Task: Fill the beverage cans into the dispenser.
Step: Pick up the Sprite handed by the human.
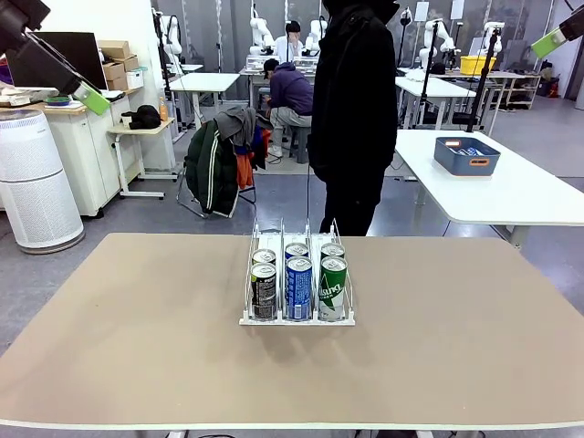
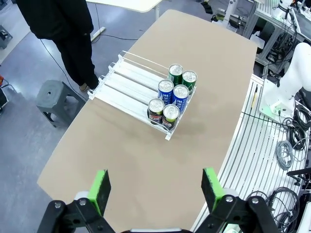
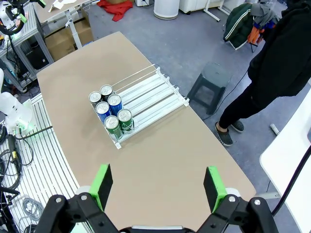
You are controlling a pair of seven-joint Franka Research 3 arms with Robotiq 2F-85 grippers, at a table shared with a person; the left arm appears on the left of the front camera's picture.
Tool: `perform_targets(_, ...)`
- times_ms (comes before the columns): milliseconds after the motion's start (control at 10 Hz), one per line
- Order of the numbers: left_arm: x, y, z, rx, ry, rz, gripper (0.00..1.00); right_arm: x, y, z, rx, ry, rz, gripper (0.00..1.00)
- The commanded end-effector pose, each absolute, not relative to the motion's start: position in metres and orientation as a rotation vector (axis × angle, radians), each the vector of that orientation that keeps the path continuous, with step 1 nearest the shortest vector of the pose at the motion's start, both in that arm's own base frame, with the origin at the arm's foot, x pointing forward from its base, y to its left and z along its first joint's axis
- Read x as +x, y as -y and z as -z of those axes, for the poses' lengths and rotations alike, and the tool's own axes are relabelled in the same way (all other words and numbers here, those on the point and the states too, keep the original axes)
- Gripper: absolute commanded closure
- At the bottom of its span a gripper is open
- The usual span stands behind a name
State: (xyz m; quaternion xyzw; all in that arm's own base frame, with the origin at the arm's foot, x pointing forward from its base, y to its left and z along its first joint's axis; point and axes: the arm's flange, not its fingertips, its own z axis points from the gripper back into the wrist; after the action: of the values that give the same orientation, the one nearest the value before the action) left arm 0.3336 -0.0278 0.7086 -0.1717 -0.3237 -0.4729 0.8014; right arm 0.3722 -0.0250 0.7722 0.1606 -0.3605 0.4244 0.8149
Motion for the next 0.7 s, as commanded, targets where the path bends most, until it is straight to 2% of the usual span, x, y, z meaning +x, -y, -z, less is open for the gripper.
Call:
perform_targets(0,0.335,0.021,-0.726,-0.394,0.691,1.003,0.0,0.371,0.024,-0.771,0.344,0.767,-0.903,0.0)
perform_targets(600,0.315,0.039,-0.776,-0.306,0.765,1.02,0.0,0.371,0.024,-0.771,0.344,0.767,-0.903,0.0)
